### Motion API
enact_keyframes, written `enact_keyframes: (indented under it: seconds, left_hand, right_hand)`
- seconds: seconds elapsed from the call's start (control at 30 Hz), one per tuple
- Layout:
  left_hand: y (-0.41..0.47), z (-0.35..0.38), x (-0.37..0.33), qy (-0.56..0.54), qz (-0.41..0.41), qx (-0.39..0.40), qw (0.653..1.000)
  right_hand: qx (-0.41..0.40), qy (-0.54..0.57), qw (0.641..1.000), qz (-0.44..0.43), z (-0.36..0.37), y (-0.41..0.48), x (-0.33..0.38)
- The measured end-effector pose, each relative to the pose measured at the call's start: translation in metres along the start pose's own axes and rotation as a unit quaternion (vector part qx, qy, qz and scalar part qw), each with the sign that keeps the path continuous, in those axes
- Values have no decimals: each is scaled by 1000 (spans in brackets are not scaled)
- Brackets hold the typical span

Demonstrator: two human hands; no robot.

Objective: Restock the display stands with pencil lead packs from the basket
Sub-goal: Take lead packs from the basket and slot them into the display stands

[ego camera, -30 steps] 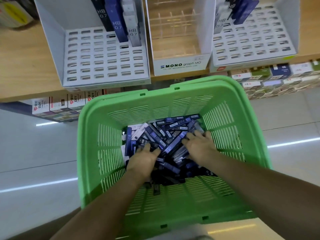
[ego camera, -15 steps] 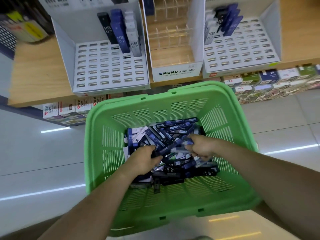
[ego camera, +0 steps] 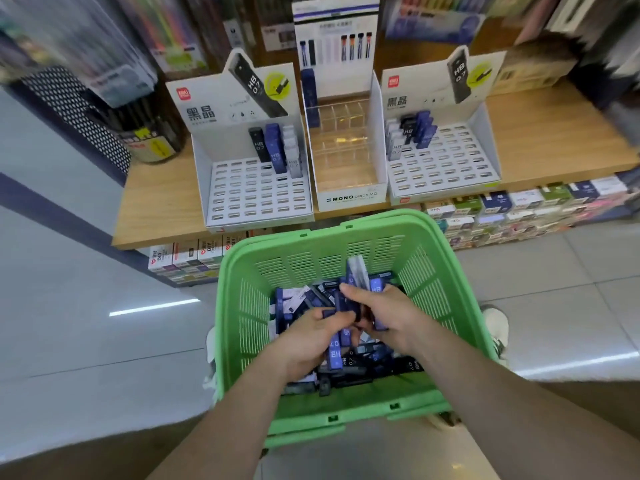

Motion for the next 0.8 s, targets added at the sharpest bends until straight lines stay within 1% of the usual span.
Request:
enact_keyframes:
  seconds: [0.1,0.23,0.33,0.47,0.57,0.6,0.67,0.73,0.8]
  left_hand:
    - [-18,2,-14,10,16,-6,1000]
    - [-35,1,-39,-41,62,-53,996]
    - [-45,6,-57,-8,105,-85,991]
    - [-57,16,-71,14,165,-136,977]
    - [-65,23,-81,18,215,-168,962]
    - [-68,23,-85,33,230,-183,955]
    - [-76,24,-94,88,255,-191,944]
    - [-87,22,-104,167,271,-188,929]
    - [-98,19,-114,269,280,-186,903]
  right_hand:
    - [20,43,999,-16,3,-21,17]
    - [-16,46,997,-67,7,-43,41]
    - [-10,54,994,-95,12,-61,56]
    - [-3,15,991,-130,18,-86,76]
    - [9,-38,988,-152,19,-104,85]
    - [24,-54,987,-149,20,-110,86]
    - [53,-62,987,-140,22,-119,87]
    - [72,-49,987,-135,26,-125,89]
    - [85,-53,985,-138,33,-131,91]
Point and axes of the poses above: each hand's wrist, its own y-axis towards the middle knuckle, its own z-axis out of the palm, x = y × z, the point moved 1 cm from there along y, towards the middle knuckle
